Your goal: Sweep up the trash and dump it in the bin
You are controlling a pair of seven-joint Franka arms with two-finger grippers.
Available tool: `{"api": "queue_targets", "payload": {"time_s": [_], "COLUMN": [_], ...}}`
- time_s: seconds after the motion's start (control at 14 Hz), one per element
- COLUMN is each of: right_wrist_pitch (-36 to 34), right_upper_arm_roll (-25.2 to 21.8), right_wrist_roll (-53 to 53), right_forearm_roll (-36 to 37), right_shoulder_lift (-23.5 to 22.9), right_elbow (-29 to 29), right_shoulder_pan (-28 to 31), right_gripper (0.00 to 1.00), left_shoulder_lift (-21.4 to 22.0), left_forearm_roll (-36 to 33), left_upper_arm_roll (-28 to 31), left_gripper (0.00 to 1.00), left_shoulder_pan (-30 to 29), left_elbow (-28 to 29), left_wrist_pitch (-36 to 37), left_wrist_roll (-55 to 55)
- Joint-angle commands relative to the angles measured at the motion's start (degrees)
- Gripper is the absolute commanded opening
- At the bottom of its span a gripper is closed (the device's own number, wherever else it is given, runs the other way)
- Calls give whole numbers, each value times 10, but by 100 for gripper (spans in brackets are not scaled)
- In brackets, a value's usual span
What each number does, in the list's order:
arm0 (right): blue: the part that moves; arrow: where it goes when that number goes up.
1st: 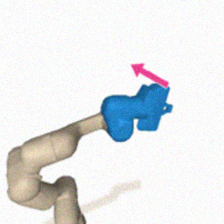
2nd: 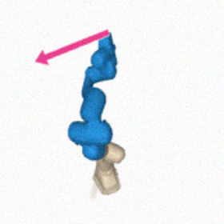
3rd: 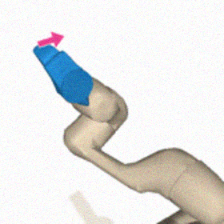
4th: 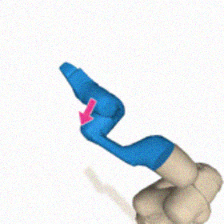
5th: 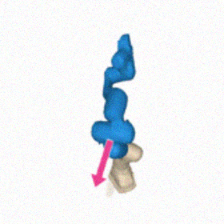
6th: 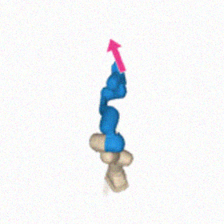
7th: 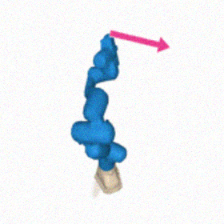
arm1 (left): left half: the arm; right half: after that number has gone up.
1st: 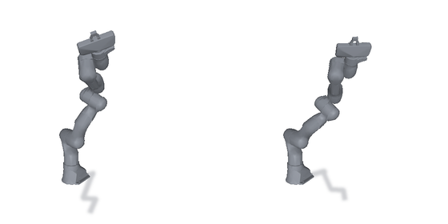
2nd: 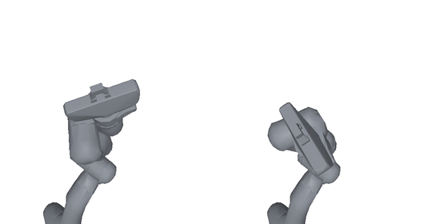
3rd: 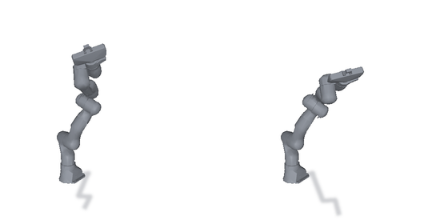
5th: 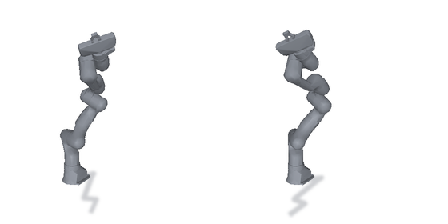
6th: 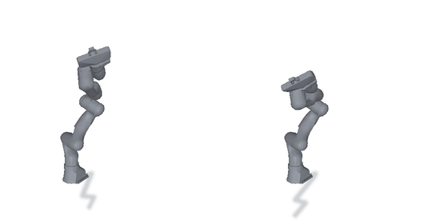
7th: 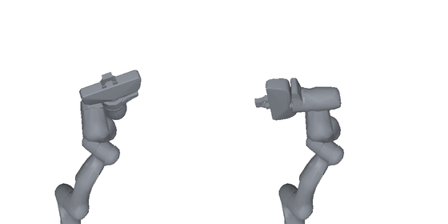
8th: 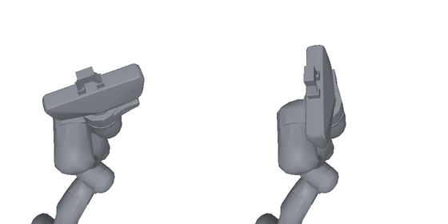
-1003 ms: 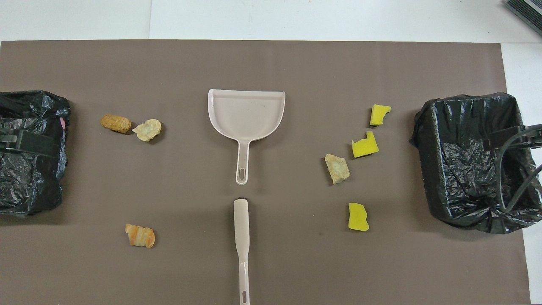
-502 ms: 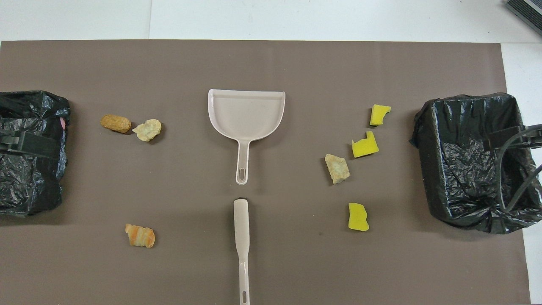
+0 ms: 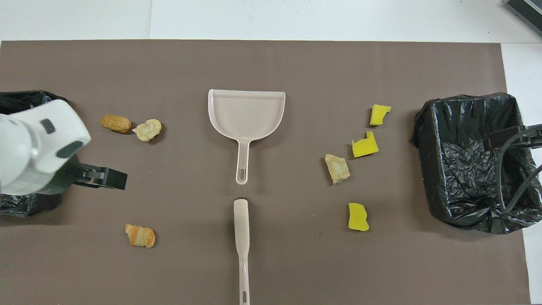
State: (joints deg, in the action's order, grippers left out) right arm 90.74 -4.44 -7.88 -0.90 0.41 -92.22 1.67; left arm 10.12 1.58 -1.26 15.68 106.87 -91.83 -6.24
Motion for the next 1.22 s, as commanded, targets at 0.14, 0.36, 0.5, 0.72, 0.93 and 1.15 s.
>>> {"api": "queue_targets", "payload": {"time_s": [0.14,0.36,0.5,0.72,0.93,1.15], "right_wrist_pitch": [1,-6,3,42,65,64], "right_upper_arm_roll": [0,-1,-1,1,2,2], "right_wrist_roll": [11,12,3,8,13,25], "right_forearm_roll": [4,8,7,7,6,6], "right_shoulder_lift": [9,11,12,18,9,12], "right_elbow": [-9,-10,-16,-57,-61,-68], "right_shoulder_pan": [-1,-1,-2,-30,-52,-67], "right_gripper": [100,100,100,100,100,100], "left_shoulder_lift": [81,84,83,61,37,23], "left_forearm_roll": [20,33,34,35,35,35], "left_upper_arm_roll": [8,8,8,8,8,8], "left_gripper": [100,100,100,100,100,96], "left_shoulder_pan": [127,215,268,362,408,411], "left_elbow": [178,234,275,347,390,388], "left_wrist_pitch": [-110,-160,-215,-328,-392,-397], "left_wrist_roll": [-124,-205,-263,-360,-402,-405]}}
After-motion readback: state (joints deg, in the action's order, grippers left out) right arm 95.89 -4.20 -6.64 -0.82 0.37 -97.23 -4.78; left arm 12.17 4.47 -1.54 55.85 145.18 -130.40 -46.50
